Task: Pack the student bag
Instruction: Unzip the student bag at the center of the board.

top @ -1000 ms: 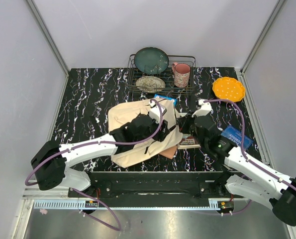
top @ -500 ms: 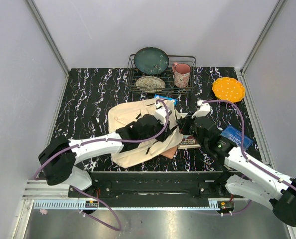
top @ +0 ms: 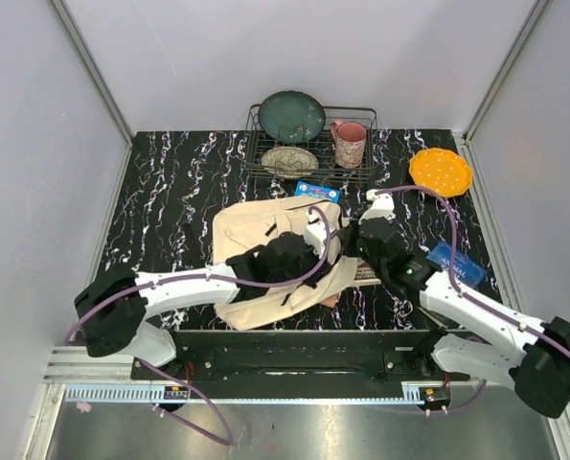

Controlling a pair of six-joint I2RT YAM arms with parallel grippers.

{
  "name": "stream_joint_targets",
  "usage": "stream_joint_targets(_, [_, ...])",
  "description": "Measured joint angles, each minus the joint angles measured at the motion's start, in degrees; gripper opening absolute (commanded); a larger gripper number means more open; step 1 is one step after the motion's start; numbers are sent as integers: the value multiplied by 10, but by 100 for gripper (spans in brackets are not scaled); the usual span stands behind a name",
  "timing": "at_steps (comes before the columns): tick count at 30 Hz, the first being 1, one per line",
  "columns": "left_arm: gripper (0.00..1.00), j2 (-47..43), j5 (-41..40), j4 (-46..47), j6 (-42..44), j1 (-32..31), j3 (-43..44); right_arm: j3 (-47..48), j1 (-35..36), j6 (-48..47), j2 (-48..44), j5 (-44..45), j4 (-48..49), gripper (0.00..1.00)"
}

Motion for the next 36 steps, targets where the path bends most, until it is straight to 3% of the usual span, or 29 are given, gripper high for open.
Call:
stream_joint_targets(10, [0, -97, -88, 73, -31, -24, -116, 38, 13, 6, 59, 0, -18, 0])
stream_joint_targets(28, [0, -349, -109, -37, -69, -54, -250, 7, -10, -5, 21, 21, 52, 0])
stream_joint_targets(36, [0, -471, -205, -128, -140, -54, -278, 7, -33, -7, 49, 5, 85, 0])
